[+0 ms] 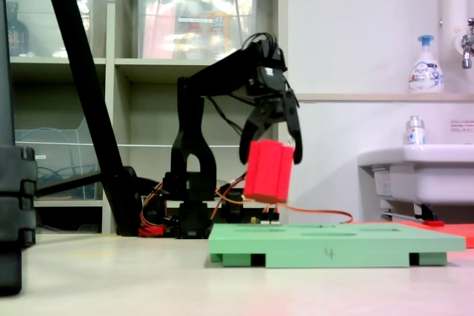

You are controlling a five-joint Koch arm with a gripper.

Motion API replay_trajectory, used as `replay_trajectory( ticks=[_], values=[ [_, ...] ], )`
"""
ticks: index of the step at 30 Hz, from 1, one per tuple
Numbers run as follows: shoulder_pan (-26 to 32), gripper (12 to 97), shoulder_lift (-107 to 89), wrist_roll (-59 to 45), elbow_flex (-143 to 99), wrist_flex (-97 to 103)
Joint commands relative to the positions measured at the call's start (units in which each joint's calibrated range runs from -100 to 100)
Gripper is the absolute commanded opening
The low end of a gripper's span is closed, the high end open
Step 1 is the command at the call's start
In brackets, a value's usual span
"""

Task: Put the cross columnar block into the corresponding hole

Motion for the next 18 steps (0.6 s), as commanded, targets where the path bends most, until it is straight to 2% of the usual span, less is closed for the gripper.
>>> replay_trajectory(
  ticks=[1,18],
  values=[
    [1.56,24.8,0.55,2.1,1.85,-3.15],
    [4.49,26.4,17.03,2.88,8.14,7.44]
  ],
)
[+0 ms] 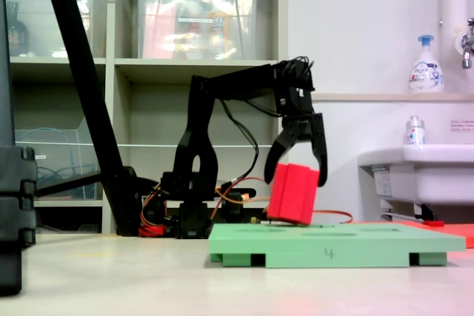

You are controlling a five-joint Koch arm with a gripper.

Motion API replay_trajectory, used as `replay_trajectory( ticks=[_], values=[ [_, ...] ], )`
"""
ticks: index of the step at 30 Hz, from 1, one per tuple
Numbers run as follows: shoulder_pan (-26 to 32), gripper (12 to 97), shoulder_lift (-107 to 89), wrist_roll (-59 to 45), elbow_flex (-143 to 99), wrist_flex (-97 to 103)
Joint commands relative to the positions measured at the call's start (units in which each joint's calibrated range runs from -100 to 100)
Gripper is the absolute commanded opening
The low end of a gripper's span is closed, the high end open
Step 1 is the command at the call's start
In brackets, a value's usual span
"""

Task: Put the cross columnar block into the corresponding hole

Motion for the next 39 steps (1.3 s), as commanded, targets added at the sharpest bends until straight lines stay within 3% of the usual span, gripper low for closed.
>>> replay_trajectory(
  ticks=[1,34,37,39],
  values=[
    [0.73,26.4,0.9,0.29,5.01,4.5],
    [2.05,28.9,14.45,0.54,12.48,6.91],
    [2.0,31.1,15.85,0.54,12.28,6.91],
    [2.0,38.7,16.97,0.49,12.19,6.91]
  ],
)
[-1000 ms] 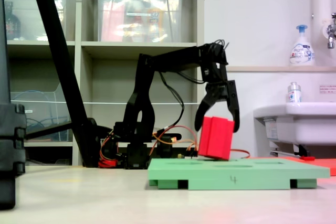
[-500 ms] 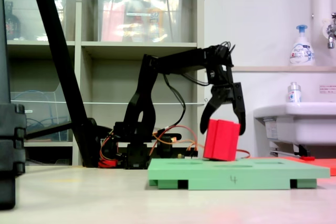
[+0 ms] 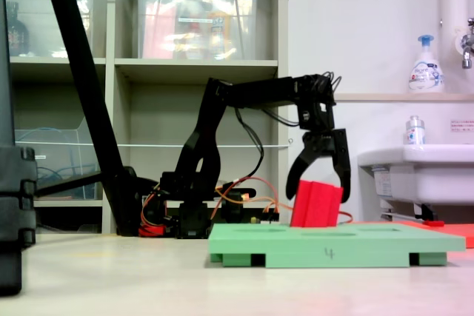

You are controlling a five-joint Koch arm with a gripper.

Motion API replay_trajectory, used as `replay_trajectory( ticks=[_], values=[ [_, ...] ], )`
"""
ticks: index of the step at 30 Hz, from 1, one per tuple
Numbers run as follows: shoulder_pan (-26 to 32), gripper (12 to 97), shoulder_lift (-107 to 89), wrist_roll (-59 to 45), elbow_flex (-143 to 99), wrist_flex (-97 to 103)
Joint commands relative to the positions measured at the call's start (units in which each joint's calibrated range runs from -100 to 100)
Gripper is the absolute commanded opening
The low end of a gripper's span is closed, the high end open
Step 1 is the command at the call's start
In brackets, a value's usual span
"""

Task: Put the cross columnar block into the corresponding hole

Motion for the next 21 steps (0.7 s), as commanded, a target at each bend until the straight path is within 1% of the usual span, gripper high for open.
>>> replay_trajectory(
  ticks=[1,2,4,5,6,7,11,13,16,19,21],
  values=[
    [0.39,46.5,0.29,0.44,3.46,3.38],
    [0.39,54.2,0.57,0.44,3.46,3.96],
    [0.39,60.5,0.57,0.44,3.16,4.34],
    [0.39,69.7,0.43,0.44,2.67,4.34],
    [0.39,77.0,-0.13,0.44,2.67,4.34],
    [0.34,82.0,-0.41,0.44,2.67,4.34],
    [0.24,94.6,-2.65,0.39,2.77,4.34],
    [0.1,95.2,-5.58,-0.1,2.67,3.67],
    [-0.2,95.2,-15.77,-1.9,2.67,0.3],
    [-1.81,95.1,-30.02,-9.43,2.67,-5.67],
    [-4.05,95.1,-38.82,-15.53,2.77,-6.73]
  ],
)
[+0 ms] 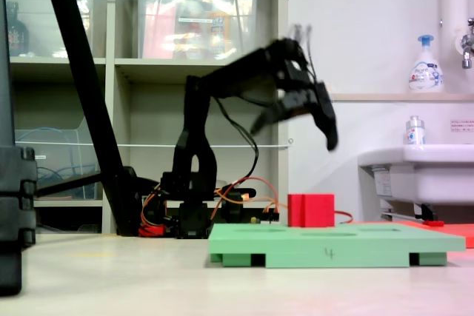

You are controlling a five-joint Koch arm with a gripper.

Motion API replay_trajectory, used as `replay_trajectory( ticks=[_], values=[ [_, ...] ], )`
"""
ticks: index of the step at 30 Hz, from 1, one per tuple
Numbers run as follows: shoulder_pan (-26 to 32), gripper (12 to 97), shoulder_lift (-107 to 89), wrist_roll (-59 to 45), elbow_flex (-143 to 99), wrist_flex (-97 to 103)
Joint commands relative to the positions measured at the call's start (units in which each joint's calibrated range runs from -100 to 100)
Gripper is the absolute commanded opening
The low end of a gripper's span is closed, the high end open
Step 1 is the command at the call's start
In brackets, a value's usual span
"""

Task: Put the cross columnar block into the corresponding hole

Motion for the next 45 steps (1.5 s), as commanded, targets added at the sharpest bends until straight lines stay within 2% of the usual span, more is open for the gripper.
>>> replay_trajectory(
  ticks=[1,3,5,7,8,9,12,15,22,25,32,45],
  values=[
    [-2.74,94.7,-13.59,-8.69,2.57,-4.08],
    [-5.42,94.3,-21.28,-13.48,2.97,-3.6],
    [-8.94,91.8,-27.28,-24.91,3.07,-3.41],
    [-14.21,76.2,-34.4,-39.27,2.77,-2.06],
    [-16.65,67.8,-37.9,-44.59,1.97,1.02],
    [-18.22,63.7,-41.11,-46.2,-0.22,5.06],
    [-21.88,62.8,-48.79,-51.28,-8.8,16.72],
    [-22.27,62.4,-56.75,-57.88,-19.96,23.26],
    [-24.57,60.4,-64.43,-61.2,-59.15,50.32],
    [-24.76,60.4,-64.43,-61.15,-71.51,53.79],
    [-24.96,60.7,-64.43,-60.9,-91.15,58.12],
    [-25.35,60.4,-64.43,-61.15,-124.35,98.37]
  ],
)
